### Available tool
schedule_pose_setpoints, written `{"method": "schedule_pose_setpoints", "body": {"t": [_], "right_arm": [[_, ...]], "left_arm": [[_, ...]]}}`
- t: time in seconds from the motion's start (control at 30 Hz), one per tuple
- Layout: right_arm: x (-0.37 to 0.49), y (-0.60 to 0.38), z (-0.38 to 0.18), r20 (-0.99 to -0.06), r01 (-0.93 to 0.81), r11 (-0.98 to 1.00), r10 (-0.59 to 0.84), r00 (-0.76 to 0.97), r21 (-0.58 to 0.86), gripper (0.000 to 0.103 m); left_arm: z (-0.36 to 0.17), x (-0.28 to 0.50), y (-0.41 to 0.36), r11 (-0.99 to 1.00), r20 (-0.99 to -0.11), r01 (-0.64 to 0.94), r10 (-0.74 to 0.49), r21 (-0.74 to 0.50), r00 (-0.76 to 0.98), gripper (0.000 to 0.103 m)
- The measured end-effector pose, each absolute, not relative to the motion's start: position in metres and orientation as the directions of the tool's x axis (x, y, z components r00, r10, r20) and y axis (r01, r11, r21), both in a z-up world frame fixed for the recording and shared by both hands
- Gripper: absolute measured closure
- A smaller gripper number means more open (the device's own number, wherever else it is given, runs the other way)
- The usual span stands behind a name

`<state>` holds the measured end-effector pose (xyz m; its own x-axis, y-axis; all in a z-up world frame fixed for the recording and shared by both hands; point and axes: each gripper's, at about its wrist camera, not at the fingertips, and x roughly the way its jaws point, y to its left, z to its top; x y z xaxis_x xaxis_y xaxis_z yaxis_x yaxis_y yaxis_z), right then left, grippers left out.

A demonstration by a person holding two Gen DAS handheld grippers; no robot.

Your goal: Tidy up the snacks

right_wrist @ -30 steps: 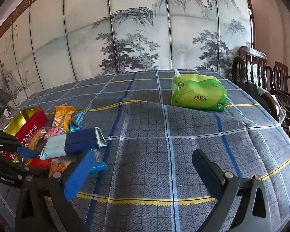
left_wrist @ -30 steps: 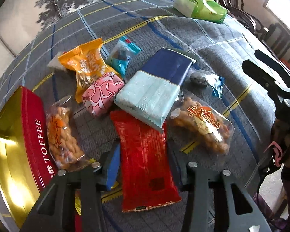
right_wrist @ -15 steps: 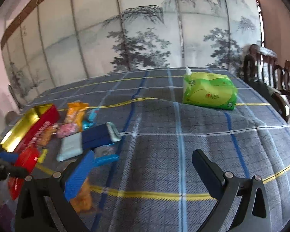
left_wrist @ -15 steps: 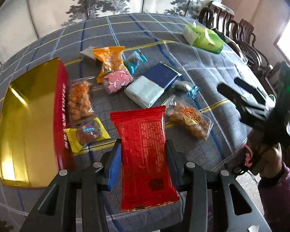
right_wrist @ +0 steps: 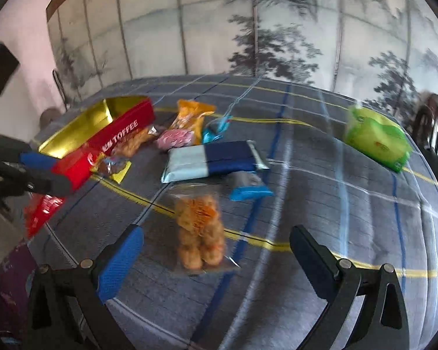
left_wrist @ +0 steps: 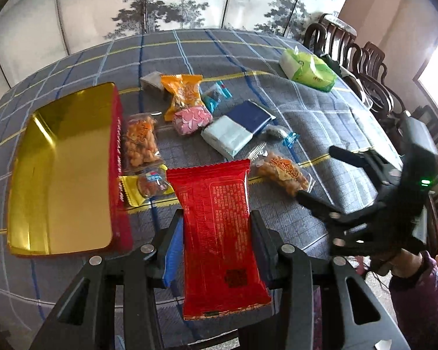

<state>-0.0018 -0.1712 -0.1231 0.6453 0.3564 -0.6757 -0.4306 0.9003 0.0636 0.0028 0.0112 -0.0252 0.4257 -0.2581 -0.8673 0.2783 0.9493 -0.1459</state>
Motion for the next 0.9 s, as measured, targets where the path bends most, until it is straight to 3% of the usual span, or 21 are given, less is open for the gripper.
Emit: {"method": "schedule_pose_setpoints", "body": {"t": [0.17,0.4,0.47,0.57,0.77,0.9], "right_arm": [[0.015,-0.157,-0.131,-0.711,-0.444,0.895,0.336,0.617,0.037,0.007],[0.026,-0.148,-0.148,-0.776,-0.464,0.886,0.295,0.557,0.003,0.048],[0.024,-0.148,-0.146,-0.775,-0.47,0.883,0.304,0.555,0.009,0.065],[0.021,-0.152,-0.144,-0.758,-0.466,0.884,0.325,0.565,0.032,0.065],[0.006,-0.189,-0.113,-0.641,-0.38,0.909,0.396,0.658,0.171,0.065],[0.014,-0.225,-0.097,-0.598,-0.276,0.941,0.337,0.727,0.195,0.065]], "left_arm": [[-0.013,0.0,0.021,0.952,-0.856,0.263,-0.265,-0.158,0.443,0.064],[-0.003,-0.003,0.03,0.953,-0.847,0.255,-0.271,-0.166,0.458,0.064],[-0.001,-0.003,0.034,0.953,-0.844,0.249,-0.273,-0.173,0.461,0.064],[0.004,-0.003,0.043,0.953,-0.838,0.233,-0.284,-0.193,0.466,0.064],[0.017,0.0,0.067,0.961,-0.827,0.182,-0.274,-0.21,0.492,0.064],[0.021,0.002,0.081,0.969,-0.822,0.151,-0.245,-0.194,0.514,0.064]]}}
